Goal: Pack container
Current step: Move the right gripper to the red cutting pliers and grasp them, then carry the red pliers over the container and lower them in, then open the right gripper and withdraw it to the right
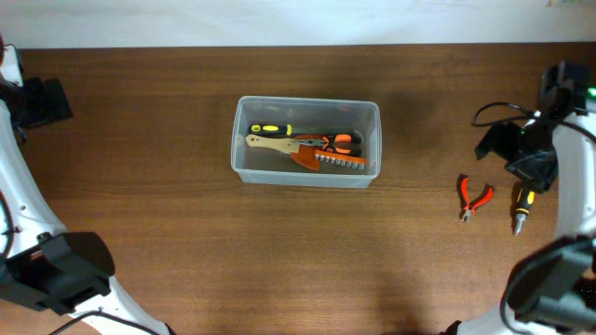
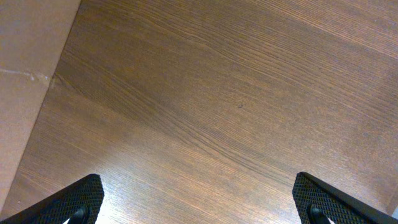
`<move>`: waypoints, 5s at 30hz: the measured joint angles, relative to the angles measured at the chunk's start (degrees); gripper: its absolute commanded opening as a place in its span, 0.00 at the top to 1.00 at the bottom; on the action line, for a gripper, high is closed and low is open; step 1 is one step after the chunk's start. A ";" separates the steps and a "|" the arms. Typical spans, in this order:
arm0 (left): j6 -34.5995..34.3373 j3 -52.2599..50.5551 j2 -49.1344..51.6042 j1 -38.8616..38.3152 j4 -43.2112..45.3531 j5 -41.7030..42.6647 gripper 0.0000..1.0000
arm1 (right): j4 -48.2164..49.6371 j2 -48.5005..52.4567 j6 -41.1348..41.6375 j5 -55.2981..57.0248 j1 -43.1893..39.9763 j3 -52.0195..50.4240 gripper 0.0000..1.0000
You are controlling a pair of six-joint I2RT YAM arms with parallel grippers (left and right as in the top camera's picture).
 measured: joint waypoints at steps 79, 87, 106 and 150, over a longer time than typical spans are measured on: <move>0.00 0.00 0.00 0.00 0.00 0.00 0.01 | 4.02 17.81 -21.46 -1.11 11.67 12.46 0.96; 0.00 0.00 0.00 0.00 0.00 0.00 0.01 | 1.07 14.36 -34.12 -1.14 31.10 28.61 0.96; 0.00 0.00 0.00 0.00 0.00 0.00 0.01 | 10.34 24.00 -84.35 -7.41 49.51 29.81 0.96; 0.00 0.00 0.00 0.00 0.00 0.00 0.01 | 5.84 19.91 -50.77 6.91 41.46 46.05 0.01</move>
